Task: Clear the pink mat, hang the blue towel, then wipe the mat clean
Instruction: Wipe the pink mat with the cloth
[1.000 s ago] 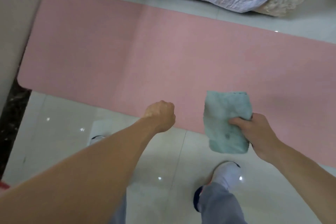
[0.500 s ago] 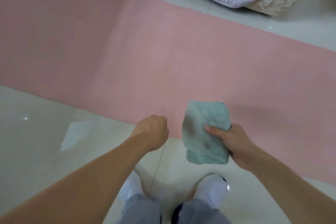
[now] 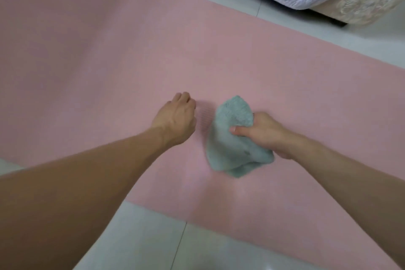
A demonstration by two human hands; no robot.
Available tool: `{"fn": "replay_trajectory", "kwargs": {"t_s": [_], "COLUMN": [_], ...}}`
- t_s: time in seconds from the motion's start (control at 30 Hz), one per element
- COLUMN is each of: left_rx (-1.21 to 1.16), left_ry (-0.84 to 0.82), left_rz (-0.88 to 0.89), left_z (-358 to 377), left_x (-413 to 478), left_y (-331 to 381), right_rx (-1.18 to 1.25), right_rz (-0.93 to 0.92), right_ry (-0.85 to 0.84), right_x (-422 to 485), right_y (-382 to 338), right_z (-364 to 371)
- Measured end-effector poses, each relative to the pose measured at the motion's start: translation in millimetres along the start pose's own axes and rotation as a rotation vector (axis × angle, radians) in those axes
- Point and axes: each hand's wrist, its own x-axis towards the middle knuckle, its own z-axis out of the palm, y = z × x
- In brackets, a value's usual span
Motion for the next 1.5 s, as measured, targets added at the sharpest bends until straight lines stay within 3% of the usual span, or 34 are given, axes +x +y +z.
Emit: {"fn": "replay_trajectory", "kwargs": {"t_s": [0.27, 0.33, 0.53, 0.67, 0.87, 0.97, 1.13, 1.2, 1.27, 1.4, 1.5], "left_rx": [0.042, 0.054, 0.020, -0.002, -0.013, -0.007, -0.002, -0.008, -0.006, -0.001, 0.004], "left_ry": [0.257, 0.249, 0.181, 0.235, 0.311, 0.369, 0.356, 0.368, 0.383, 0.390, 0.369], "left_rz": [0.031, 0.057, 0.080, 0.098, 0.065, 0.081, 0.079, 0.081, 0.087, 0.100, 0.088], "left_z": [6.4, 11.6, 13.8, 19.8, 50.1, 52.2, 50.8, 51.1, 51.3, 52.1, 50.9], "left_x": [87.4, 92.4, 81.9, 82.2, 81.2, 85.3, 87.6, 87.7, 88.6, 90.5, 91.1], "left_y": [6.6, 4.6, 2.4, -4.9, -4.1, -6.1, -7.3, -7.2, -8.4, -9.8, -10.3], "right_rx": [-0.288, -0.297, -0.263, -0.162, 0.054, 0.008, -0.346, -0.405, -0.546, -0.803, -0.851], "right_rz": [-0.026, 0.023, 0.026, 0.062, 0.087, -0.027, -0.362, -0.425, -0.434, -0.238, -0.210], "right_ry": [-0.134, -0.177, -0.156, -0.215, -0.125, 0.128, 0.985, 1.101, 1.036, 0.627, 0.611], "right_x": [53.2, 56.0, 52.0, 61.5, 93.6, 115.9, 149.2, 164.4, 189.8, 233.1, 237.7], "right_y": [-21.9, -26.5, -33.6, -31.1, -35.5, -51.9, -105.1, -119.8, -124.8, -106.8, -106.6], "right_z": [-58.0, -65.8, -57.6, -62.1, -95.9, -113.6, -143.3, -141.5, -133.3, -99.7, -91.1]}}
